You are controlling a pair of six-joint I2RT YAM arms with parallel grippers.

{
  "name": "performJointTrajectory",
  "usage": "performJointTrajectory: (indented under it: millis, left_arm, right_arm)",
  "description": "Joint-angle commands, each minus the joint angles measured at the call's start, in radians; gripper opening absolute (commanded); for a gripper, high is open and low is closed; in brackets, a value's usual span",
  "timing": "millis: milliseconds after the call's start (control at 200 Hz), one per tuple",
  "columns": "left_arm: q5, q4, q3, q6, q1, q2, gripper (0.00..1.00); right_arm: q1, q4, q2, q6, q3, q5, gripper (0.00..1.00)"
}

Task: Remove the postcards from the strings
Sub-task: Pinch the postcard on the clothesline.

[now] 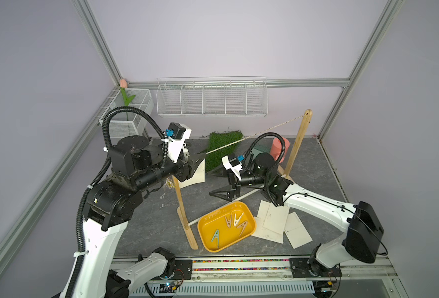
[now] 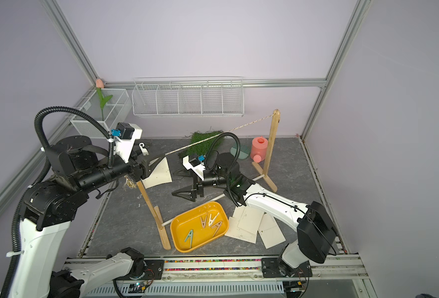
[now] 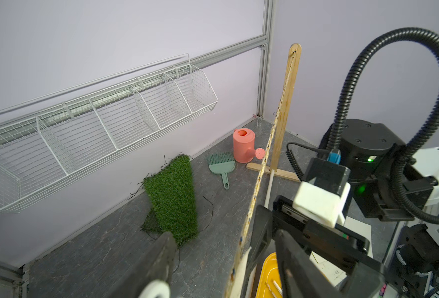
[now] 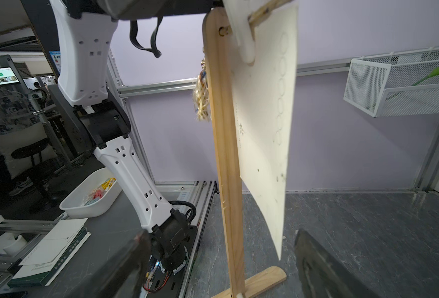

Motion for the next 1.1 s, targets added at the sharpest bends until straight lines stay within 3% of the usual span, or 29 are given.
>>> performJointTrajectory:
  millis: [0,355,920,1095]
  left_arm:
    - [-0.009,-0.036,-0.029,0.004,0.009,-0.026,0.63]
    - [-0.025,-0.026,-0.05,0.002,0.011,-0.057,0.64]
    - [-0.055,-0.027,-0.041,0.009,0.011,-0.046,0.64]
    - [-0.065,-0.037,-0.039,0.014,0.012,-0.05,0.64]
  right_arm:
    - [0.005,0.13,0.04,0.059,0.041,0.01,0.87]
    - [0.006,0.268,0.185,0.163,0.146,-0.009,0.8]
    - [0.02,0.284,0.184,0.179,0.137,-0.039,0.07]
    - [0.019,0.278,0.175,0.176,0.129,-0.042,0.07]
